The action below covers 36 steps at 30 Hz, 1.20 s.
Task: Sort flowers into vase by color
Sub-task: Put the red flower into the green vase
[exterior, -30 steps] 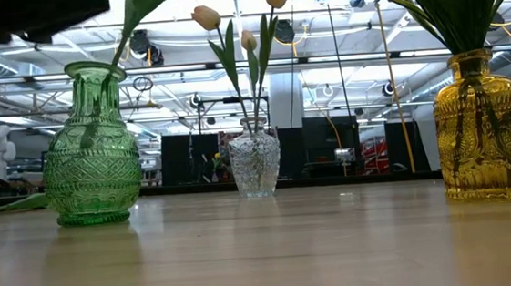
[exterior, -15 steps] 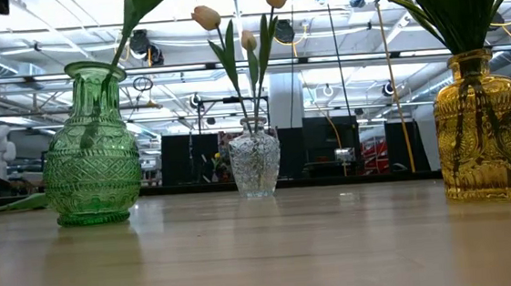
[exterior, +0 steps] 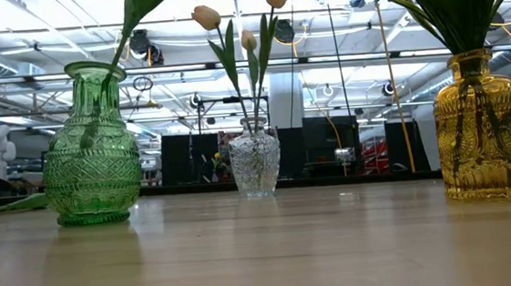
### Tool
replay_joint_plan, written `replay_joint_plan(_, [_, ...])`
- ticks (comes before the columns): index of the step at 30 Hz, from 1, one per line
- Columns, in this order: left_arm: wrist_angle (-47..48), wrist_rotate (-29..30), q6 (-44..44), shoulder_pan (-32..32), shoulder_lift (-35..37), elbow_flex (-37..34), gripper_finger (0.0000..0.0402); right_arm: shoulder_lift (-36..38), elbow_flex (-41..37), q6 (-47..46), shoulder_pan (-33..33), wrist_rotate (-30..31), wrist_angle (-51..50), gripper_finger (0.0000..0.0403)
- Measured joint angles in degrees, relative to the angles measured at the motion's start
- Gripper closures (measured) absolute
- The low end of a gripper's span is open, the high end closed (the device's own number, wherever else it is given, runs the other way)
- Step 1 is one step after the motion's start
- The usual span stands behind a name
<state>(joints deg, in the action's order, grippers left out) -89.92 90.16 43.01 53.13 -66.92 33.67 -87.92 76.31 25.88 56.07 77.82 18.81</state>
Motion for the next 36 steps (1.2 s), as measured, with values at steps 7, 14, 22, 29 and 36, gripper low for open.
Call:
replay_joint_plan(7, [1.1,-0.3,10.9,-2.4,4.9,4.9,0.0304,0.0,0.0,5.5,-0.3,0.1,0.3,0.0193])
replay_joint_plan(14, [17.4,-10.6,7.2,-6.4,5.0,10.8,0.0304,0.0,0.0,10.6,-0.7,0.6,-2.7,0.0193])
replay_joint_plan(22, [40.5,-11.6,-4.0,-14.4,5.0,16.7,0.0304,0.2,0.0,13.7,-1.4,4.5,-10.1,0.0193])
replay_joint_plan(29, [49.5,-27.7,-12.5,-18.9,5.1,23.5,0.0304,2.5,0.0,16.6,-4.1,4.3,-10.4,0.0193])
replay_joint_plan(36, [72.7,-27.1,-16.8,-29.6,5.1,34.9,0.0304,3.1,0.0,19.0,-4.8,4.4,-14.2,0.0193])
